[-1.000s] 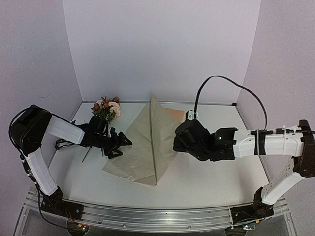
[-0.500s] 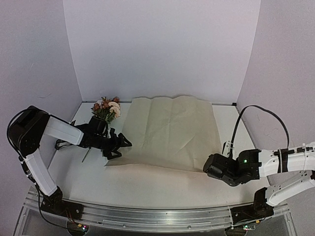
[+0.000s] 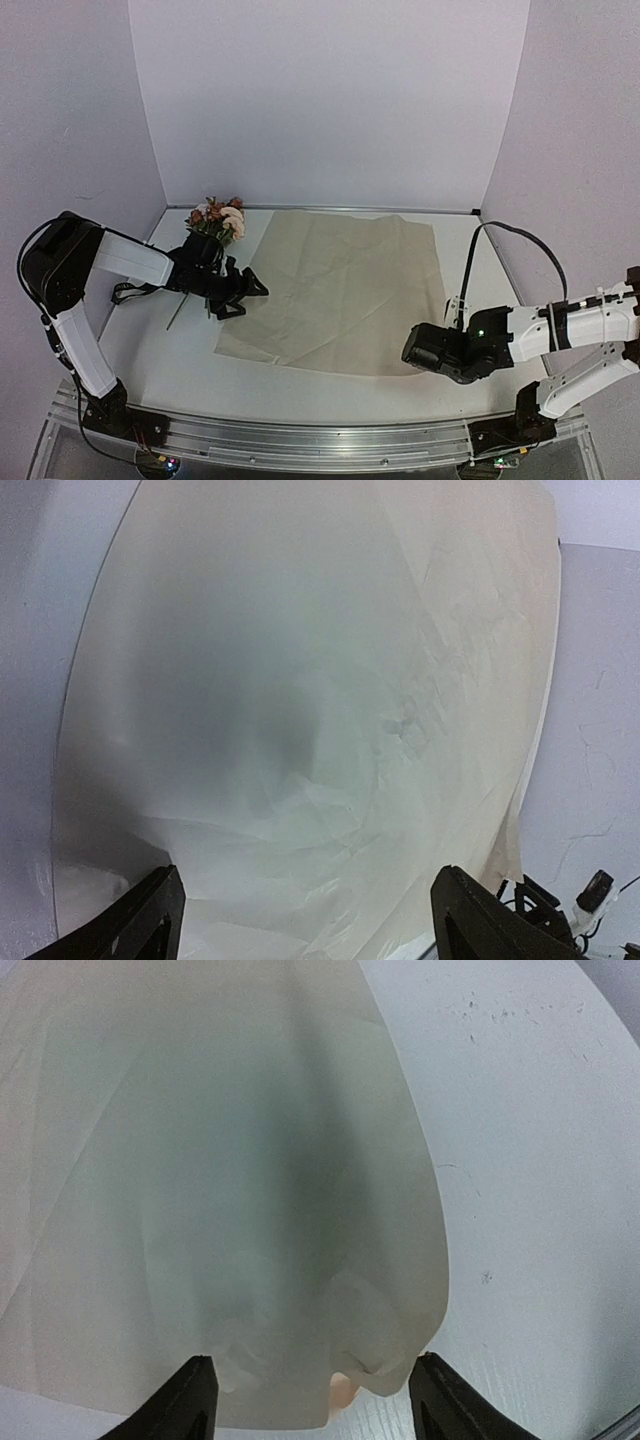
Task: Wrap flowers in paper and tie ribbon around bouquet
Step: Unfold the folded wrapping paper at the center of the board.
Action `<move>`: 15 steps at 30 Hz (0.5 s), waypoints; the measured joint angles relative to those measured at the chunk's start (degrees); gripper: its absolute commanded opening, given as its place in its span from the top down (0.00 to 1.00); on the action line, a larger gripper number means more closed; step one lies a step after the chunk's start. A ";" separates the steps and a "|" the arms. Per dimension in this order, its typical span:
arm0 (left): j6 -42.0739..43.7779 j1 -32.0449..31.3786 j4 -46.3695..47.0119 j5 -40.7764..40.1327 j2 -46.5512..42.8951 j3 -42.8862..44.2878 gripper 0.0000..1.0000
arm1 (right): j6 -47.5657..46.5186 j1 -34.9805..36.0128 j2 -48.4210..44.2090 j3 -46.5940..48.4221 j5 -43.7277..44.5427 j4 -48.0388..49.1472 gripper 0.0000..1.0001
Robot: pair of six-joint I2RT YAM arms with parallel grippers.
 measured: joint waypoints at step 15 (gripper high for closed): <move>3.88 -0.29 -8.16 -0.13 -2.19 1.37 0.09 | -13.24 -17.03 -5.49 -6.14 -15.38 9.68 0.11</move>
